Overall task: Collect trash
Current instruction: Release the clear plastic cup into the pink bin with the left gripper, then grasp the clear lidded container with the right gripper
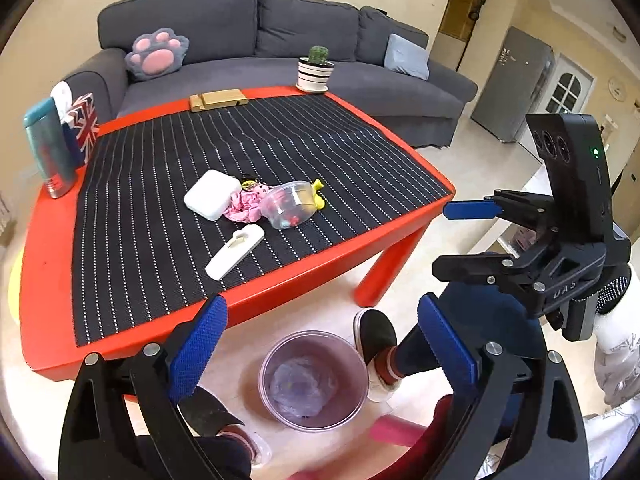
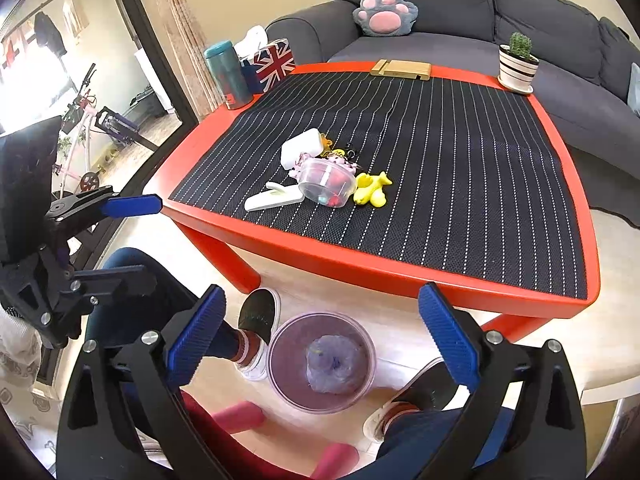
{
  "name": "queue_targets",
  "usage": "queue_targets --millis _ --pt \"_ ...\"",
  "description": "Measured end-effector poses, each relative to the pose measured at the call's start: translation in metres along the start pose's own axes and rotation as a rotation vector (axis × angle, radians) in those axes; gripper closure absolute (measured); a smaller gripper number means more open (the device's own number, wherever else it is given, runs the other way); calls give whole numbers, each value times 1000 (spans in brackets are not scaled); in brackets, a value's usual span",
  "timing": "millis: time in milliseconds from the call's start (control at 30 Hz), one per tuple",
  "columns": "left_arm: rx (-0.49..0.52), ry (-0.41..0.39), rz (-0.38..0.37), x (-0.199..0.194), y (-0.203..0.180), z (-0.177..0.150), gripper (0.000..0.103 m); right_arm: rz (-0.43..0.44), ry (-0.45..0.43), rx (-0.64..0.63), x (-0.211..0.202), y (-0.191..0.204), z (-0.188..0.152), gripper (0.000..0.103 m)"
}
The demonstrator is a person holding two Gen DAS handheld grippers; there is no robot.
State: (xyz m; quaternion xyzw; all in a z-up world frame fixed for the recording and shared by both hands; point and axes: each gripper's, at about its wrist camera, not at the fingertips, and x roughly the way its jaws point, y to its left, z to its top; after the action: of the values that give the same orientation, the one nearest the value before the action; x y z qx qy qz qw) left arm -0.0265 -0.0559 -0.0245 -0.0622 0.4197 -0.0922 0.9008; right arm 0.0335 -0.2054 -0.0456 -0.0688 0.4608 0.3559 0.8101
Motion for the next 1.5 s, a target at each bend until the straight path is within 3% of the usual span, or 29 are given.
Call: queue_targets --millis 433,700,1067,1500 --pt "-22 -18 18 0 9 -1 9 8 1 -6 4 3 2 7" --pt "-42 -21 30 2 19 2 9 19 -2 -24 11 3 20 7" --pt "-74 -27 42 1 36 12 9 41 56 -147 43 5 65 7" --pt "-108 -10 42 4 49 12 9 21 207 -410 105 15 95 10"
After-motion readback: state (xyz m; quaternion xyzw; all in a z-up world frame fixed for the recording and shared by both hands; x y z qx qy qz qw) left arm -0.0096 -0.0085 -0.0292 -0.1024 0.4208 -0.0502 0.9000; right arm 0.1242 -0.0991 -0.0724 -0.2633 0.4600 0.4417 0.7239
